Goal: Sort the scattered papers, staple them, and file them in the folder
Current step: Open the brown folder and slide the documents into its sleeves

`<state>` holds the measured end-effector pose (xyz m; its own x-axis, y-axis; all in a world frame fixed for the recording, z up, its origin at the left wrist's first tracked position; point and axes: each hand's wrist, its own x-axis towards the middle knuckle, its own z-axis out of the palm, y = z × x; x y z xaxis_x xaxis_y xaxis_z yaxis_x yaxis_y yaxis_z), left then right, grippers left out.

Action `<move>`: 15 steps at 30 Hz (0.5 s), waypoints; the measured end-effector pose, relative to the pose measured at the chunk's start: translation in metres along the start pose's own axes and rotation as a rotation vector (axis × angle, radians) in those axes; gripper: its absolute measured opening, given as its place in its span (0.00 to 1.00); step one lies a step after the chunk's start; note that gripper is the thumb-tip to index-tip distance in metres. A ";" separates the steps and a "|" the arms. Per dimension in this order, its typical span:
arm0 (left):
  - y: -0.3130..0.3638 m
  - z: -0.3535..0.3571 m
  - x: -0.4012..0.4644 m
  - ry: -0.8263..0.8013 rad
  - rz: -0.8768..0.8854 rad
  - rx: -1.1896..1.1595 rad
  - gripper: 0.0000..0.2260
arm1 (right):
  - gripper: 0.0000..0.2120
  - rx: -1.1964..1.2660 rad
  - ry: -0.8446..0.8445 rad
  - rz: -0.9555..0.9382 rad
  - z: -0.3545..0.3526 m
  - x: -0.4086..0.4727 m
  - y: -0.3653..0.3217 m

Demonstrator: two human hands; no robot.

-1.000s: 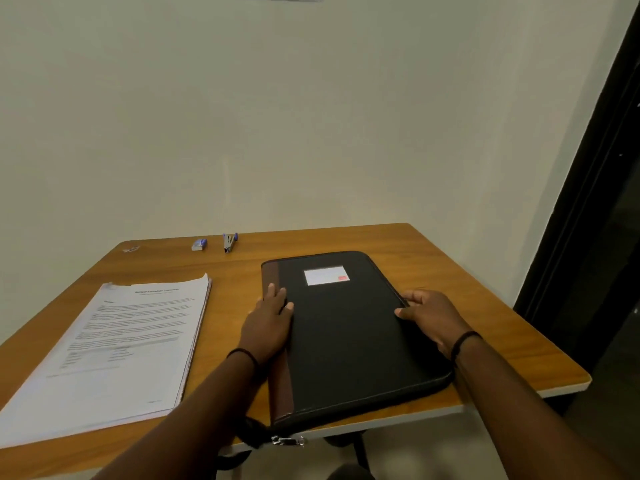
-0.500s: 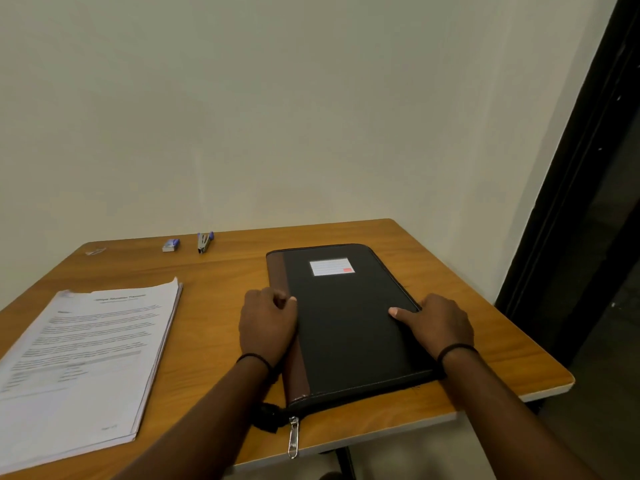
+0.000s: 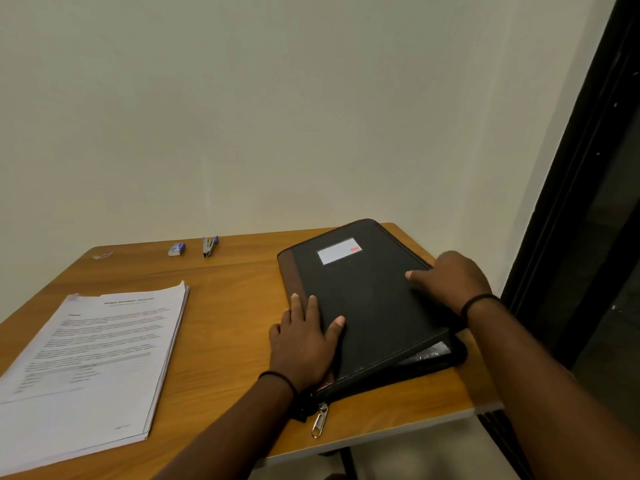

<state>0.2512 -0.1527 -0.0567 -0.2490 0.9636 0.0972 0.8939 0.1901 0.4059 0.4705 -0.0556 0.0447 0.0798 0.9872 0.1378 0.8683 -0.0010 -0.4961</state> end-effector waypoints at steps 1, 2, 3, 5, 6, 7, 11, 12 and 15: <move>0.001 0.000 0.001 0.017 0.000 -0.025 0.34 | 0.22 0.016 -0.017 -0.041 -0.013 0.001 -0.005; 0.000 0.001 0.001 0.041 0.000 -0.060 0.33 | 0.21 0.048 -0.029 -0.074 -0.025 0.001 -0.011; 0.000 0.001 0.001 0.060 0.001 -0.094 0.33 | 0.21 0.101 -0.030 -0.107 -0.036 -0.001 -0.017; 0.000 0.000 -0.001 0.087 -0.002 -0.151 0.33 | 0.21 0.183 -0.015 -0.181 -0.056 -0.009 -0.032; 0.000 -0.002 -0.002 0.100 0.000 -0.178 0.33 | 0.20 0.211 -0.024 -0.211 -0.063 -0.015 -0.041; -0.002 -0.004 -0.003 0.118 0.007 -0.204 0.33 | 0.16 0.277 -0.052 -0.248 -0.069 -0.023 -0.051; -0.015 -0.021 -0.005 0.065 0.053 -0.556 0.31 | 0.06 0.766 -0.243 -0.262 -0.081 -0.057 -0.091; -0.016 -0.031 -0.007 0.031 0.053 -0.703 0.26 | 0.09 0.837 -0.270 -0.264 -0.082 -0.065 -0.100; -0.032 -0.067 -0.011 0.057 0.005 -0.919 0.16 | 0.14 0.898 -0.350 -0.355 -0.074 -0.094 -0.129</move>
<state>0.2007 -0.1815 -0.0102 -0.2858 0.9487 0.1355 0.2536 -0.0615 0.9654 0.3866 -0.1604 0.1590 -0.3820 0.8987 0.2153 0.1154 0.2776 -0.9538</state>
